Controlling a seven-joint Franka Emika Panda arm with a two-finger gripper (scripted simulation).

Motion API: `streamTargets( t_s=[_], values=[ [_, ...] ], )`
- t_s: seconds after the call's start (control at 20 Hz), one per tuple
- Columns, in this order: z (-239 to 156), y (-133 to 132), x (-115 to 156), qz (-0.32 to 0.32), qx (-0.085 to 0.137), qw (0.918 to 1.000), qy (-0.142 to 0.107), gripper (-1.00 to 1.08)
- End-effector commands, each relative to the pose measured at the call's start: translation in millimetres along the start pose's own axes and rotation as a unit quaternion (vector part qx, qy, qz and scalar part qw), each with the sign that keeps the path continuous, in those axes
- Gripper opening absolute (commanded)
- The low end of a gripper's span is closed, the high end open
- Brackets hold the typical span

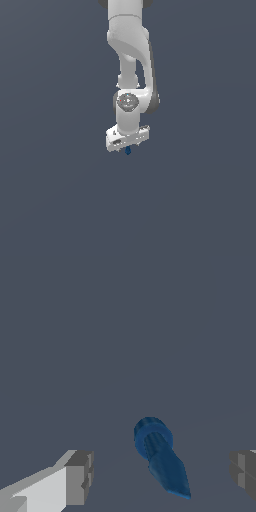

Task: Pick up the object and move it to a goal position.

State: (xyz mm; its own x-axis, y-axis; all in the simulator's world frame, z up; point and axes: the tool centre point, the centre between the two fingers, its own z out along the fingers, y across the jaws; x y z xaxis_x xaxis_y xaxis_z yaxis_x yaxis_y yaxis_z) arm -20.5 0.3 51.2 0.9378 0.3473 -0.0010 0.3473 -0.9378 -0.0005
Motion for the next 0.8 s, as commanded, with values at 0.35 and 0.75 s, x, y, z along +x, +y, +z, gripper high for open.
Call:
streamTargets(
  t_s=[0.35, 0.75],
  values=[
    [8.9, 0.6, 1.0, 0.000, 0.000, 1.0000, 0.001, -1.00],
    [8.6, 0.3, 1.1, 0.000, 0.000, 1.0000, 0.001, -1.00]
  ],
)
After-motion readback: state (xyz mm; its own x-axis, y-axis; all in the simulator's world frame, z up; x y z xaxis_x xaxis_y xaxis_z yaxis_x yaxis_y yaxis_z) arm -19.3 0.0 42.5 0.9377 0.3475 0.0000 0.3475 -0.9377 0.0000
